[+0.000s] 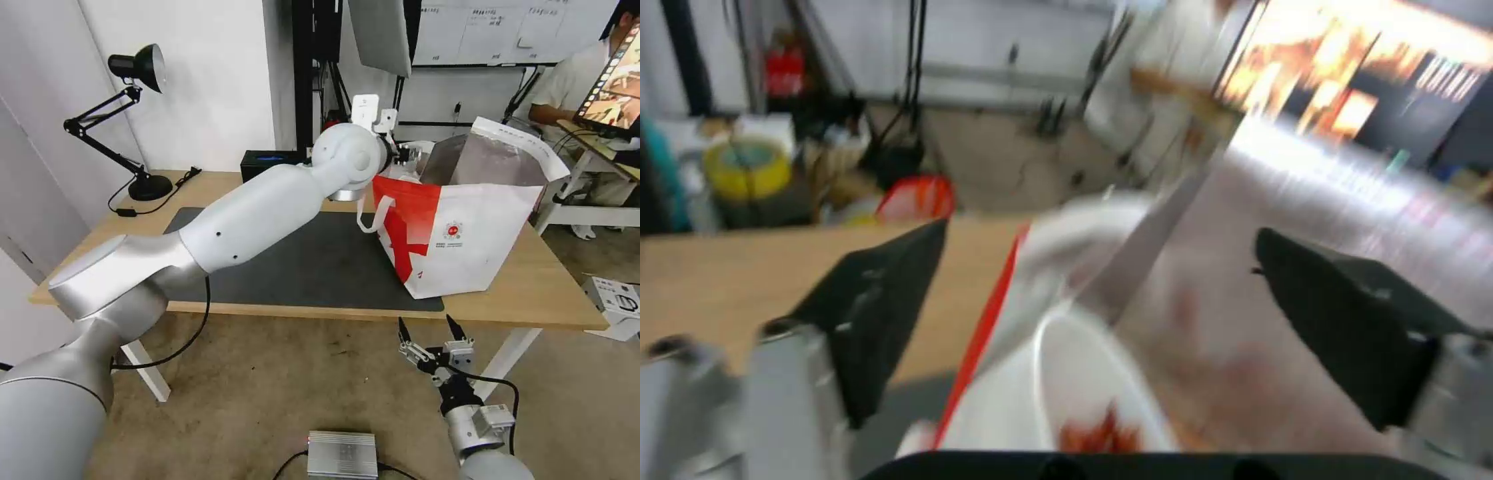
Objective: Pick up the trash from the table and place it into the takeout bag.
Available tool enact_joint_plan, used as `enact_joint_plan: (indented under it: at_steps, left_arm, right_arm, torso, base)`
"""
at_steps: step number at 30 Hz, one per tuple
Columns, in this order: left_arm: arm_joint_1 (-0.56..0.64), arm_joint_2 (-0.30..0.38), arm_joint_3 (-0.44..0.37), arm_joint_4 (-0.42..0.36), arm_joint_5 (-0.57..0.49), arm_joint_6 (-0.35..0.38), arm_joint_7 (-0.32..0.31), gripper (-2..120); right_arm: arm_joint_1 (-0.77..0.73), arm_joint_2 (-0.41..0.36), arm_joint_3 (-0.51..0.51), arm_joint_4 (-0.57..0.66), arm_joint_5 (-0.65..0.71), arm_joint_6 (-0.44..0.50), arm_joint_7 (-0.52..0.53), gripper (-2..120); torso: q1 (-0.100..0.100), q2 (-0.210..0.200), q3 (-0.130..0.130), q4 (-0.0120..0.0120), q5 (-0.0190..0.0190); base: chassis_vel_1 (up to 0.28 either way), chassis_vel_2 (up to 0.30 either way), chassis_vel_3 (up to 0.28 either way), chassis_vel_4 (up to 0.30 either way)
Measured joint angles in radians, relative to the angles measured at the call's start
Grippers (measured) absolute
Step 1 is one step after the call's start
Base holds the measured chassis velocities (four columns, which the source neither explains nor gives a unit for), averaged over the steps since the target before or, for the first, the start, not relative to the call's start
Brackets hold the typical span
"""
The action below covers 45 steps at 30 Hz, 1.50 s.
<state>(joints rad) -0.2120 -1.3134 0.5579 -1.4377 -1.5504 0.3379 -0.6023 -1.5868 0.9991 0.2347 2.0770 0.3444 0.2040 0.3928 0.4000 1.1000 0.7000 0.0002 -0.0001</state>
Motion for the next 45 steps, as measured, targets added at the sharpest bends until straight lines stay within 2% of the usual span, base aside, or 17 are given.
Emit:
enact_joint_plan:
  at_steps: [2,5,14,21,22,25,27,29,30,33,34,36,38,40,42,43,45]
  left_arm:
    - [0.005,0.017,-0.022,-0.026,0.006,-0.058,0.027,99]
    - [0.010,0.046,-0.049,-0.063,0.007,-0.105,0.046,100]
    - [0.049,0.154,-0.078,-0.167,0.025,-0.152,0.064,100]
    - [0.190,0.318,-0.147,-0.300,0.108,-0.186,0.111,100]
    - [0.190,0.318,-0.147,-0.300,0.108,-0.186,0.111,100]
    - [0.312,0.399,-0.211,-0.366,0.181,-0.203,0.147,100]
    - [0.344,0.416,-0.228,-0.382,0.206,-0.210,0.154,100]
    - [0.464,0.477,-0.300,-0.443,0.283,-0.240,0.180,100]
    - [0.464,0.477,-0.300,-0.443,0.283,-0.240,0.180,100]
    - [0.619,0.525,-0.412,-0.499,0.351,-0.262,0.213,100]
    - [0.619,0.525,-0.412,-0.499,0.351,-0.262,0.213,100]
    - [0.807,0.556,-0.552,-0.548,0.422,-0.279,0.249,100]
    - [0.834,0.561,-0.571,-0.555,0.431,-0.283,0.254,100]
    - [0.999,0.571,-0.678,-0.594,0.514,-0.315,0.288,100]
    - [1.034,0.569,-0.697,-0.601,0.535,-0.321,0.294,100]
    - [1.119,0.556,-0.744,-0.620,0.582,-0.334,0.305,100]
    - [1.198,0.536,-0.774,-0.636,0.631,-0.346,0.316,100]
  right_arm:
    - [0.000,0.000,0.000,0.000,0.000,0.000,0.000,100]
    - [0.000,0.000,0.000,0.000,0.000,0.000,0.000,100]
    - [0.000,0.000,0.000,0.000,0.000,0.000,0.000,100]
    - [0.000,0.000,0.000,0.000,0.000,0.000,0.000,100]
    - [0.000,0.000,0.000,0.000,0.000,0.000,0.000,100]
    - [0.000,0.000,0.000,0.000,0.000,0.000,0.000,100]
    - [0.000,0.000,0.000,0.000,0.000,0.000,0.000,100]
    - [0.000,0.000,0.000,0.000,0.000,0.000,0.000,100]
    - [0.000,0.000,0.000,0.000,0.000,0.000,0.000,100]
    - [0.000,0.000,0.000,0.000,0.000,0.000,0.000,100]
    - [0.000,0.000,0.000,0.000,0.000,0.000,0.000,100]
    - [0.000,0.000,0.000,0.000,0.000,0.000,0.000,100]
    - [0.000,0.000,0.000,0.000,0.000,0.000,0.000,100]
    - [0.000,0.000,0.000,0.000,0.000,0.000,0.000,100]
    - [0.000,0.000,0.000,0.000,0.000,0.000,0.000,100]
    - [0.000,0.000,0.000,0.000,0.000,0.000,0.000,100]
    - [0.000,0.000,0.000,0.000,0.000,0.000,0.000,100]
  torso:
    - [0.000,0.000,0.000,-0.0002,0.0000]
    - [0.000,0.000,0.000,-0.0003,0.0000]
    - [0.000,0.000,0.000,-0.0002,0.0000]
    - [0.000,0.000,0.000,-0.0003,-0.0001]
    - [0.000,0.000,0.000,-0.0003,-0.0001]
    - [0.000,0.000,0.000,-0.0001,-0.0003]
    - [0.000,0.000,0.000,-0.0001,-0.0003]
    - [0.000,0.000,0.000,-0.0003,0.0001]
    - [0.000,0.000,0.000,-0.0003,0.0001]
    - [0.000,0.000,0.000,-0.0003,0.0000]
    - [0.000,0.000,0.000,-0.0003,0.0000]
    - [0.000,0.000,0.000,-0.0002,-0.0005]
    - [0.000,0.000,0.000,-0.0001,-0.0005]
    - [0.000,0.000,0.000,0.0001,0.0001]
    - [0.000,0.000,0.000,0.0000,-0.0001]
    - [0.000,0.000,0.000,-0.0002,-0.0001]
    - [0.000,0.000,0.000,0.0001,0.0000]
  base:
    - [0.000,0.000,0.000,0.000]
    - [0.000,0.000,0.000,0.000]
    - [0.000,0.000,0.000,0.000]
    - [0.000,0.000,0.000,0.000]
    - [0.000,0.000,0.000,0.000]
    - [0.000,0.000,0.000,0.000]
    - [0.000,0.000,0.000,0.000]
    - [0.000,0.000,0.000,0.000]
    - [0.000,0.000,0.000,0.000]
    - [0.000,0.000,0.000,0.000]
    - [0.000,0.000,0.000,0.000]
    - [0.000,0.000,0.000,0.000]
    - [0.000,0.000,0.000,0.000]
    - [0.000,0.000,0.000,0.000]
    - [0.000,0.000,0.000,0.000]
    - [0.000,0.000,0.000,0.000]
    - [0.000,0.000,0.000,0.000]
